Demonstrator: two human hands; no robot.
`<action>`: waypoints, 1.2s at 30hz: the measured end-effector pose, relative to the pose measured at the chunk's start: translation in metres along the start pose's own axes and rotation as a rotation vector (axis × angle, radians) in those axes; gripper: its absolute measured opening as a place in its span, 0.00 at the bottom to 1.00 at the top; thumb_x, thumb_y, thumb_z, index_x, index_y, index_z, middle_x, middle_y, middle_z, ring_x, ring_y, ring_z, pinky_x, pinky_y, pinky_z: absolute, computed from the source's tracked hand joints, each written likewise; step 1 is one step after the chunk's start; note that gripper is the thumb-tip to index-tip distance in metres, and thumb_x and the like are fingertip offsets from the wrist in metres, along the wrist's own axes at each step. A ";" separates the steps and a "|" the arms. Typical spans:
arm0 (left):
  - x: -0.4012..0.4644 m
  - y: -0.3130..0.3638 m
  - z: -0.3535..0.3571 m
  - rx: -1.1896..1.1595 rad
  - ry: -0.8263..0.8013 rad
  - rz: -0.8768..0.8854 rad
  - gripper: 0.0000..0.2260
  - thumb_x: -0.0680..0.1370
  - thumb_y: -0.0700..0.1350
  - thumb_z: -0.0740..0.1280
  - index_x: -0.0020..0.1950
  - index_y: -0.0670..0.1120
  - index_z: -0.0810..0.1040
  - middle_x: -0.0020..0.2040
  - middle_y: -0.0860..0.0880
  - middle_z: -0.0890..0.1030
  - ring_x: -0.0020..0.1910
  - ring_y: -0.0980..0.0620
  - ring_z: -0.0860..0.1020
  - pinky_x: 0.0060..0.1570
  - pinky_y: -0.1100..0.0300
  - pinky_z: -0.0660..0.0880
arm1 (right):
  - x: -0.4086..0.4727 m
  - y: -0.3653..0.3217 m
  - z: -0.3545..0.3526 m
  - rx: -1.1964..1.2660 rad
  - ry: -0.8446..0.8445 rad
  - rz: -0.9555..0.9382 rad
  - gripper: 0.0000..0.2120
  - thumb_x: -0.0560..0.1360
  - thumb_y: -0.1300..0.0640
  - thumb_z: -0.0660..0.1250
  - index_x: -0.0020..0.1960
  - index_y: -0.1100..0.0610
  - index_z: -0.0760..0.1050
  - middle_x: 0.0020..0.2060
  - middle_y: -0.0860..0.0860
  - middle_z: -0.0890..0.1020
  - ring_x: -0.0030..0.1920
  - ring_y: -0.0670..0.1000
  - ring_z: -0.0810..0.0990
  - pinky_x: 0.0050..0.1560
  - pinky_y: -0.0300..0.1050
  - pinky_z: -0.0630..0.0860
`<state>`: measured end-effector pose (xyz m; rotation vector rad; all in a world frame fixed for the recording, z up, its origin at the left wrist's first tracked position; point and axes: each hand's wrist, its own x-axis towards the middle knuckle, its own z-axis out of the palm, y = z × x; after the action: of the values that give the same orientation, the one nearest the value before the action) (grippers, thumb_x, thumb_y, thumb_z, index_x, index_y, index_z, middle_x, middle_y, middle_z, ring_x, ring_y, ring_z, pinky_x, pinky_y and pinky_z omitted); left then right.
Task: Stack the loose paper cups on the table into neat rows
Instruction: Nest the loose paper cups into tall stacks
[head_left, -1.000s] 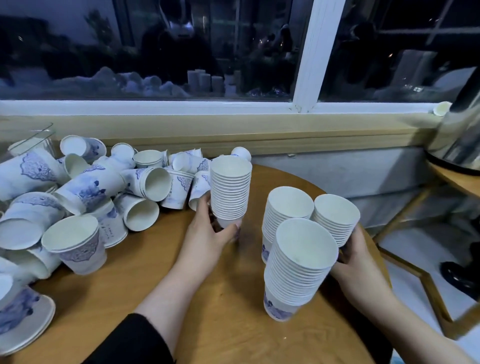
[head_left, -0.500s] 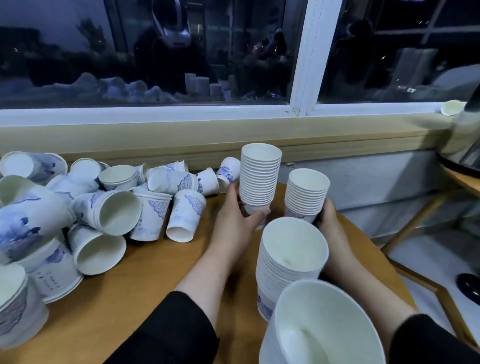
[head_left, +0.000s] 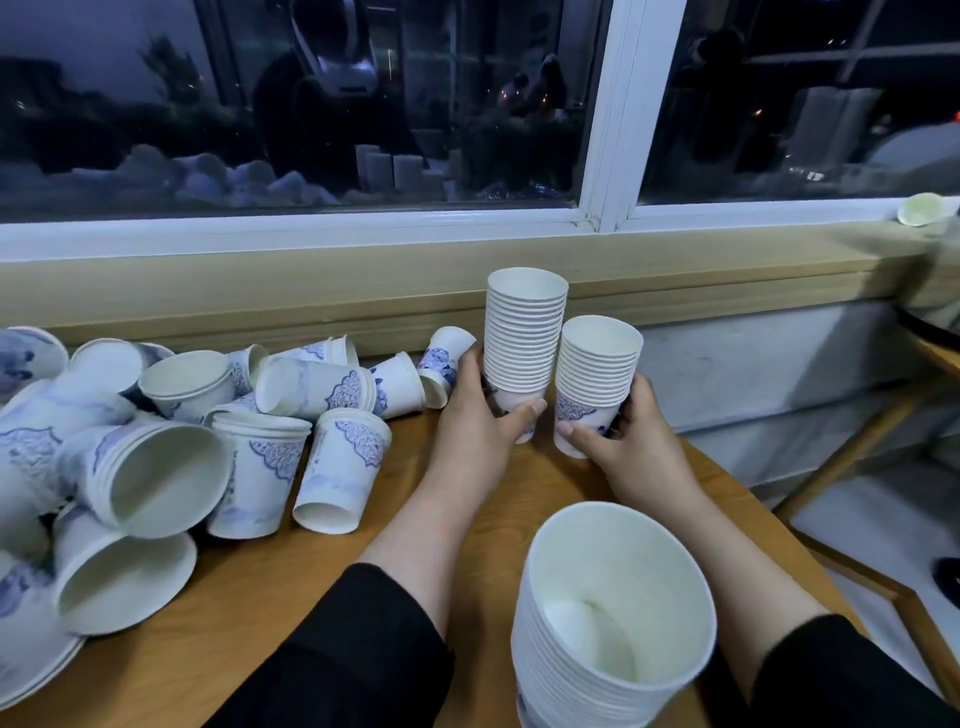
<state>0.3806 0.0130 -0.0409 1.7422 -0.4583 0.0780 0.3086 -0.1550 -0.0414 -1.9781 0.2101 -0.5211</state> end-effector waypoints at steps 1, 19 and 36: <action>-0.001 -0.002 -0.002 -0.002 0.002 -0.006 0.38 0.71 0.46 0.79 0.76 0.53 0.63 0.67 0.60 0.77 0.66 0.62 0.75 0.68 0.57 0.72 | -0.002 -0.001 0.000 0.007 -0.002 -0.003 0.41 0.61 0.44 0.78 0.69 0.46 0.64 0.61 0.41 0.79 0.62 0.42 0.78 0.66 0.52 0.75; -0.178 0.062 -0.067 -0.354 -0.176 -0.132 0.17 0.79 0.53 0.60 0.69 0.59 0.72 0.66 0.54 0.80 0.67 0.58 0.77 0.67 0.59 0.73 | -0.163 -0.043 -0.058 0.105 0.021 0.034 0.19 0.83 0.46 0.55 0.71 0.51 0.67 0.63 0.48 0.78 0.63 0.42 0.77 0.67 0.43 0.73; -0.184 0.068 -0.046 0.074 -0.414 -0.001 0.31 0.72 0.53 0.74 0.73 0.50 0.71 0.66 0.58 0.79 0.65 0.57 0.77 0.65 0.54 0.75 | -0.274 -0.097 -0.035 0.017 -0.282 -0.031 0.37 0.66 0.53 0.81 0.66 0.36 0.64 0.61 0.33 0.77 0.64 0.37 0.74 0.65 0.40 0.71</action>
<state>0.1975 0.0943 -0.0226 1.8344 -0.7631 -0.2754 0.0412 -0.0386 -0.0159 -2.0146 -0.0007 -0.2579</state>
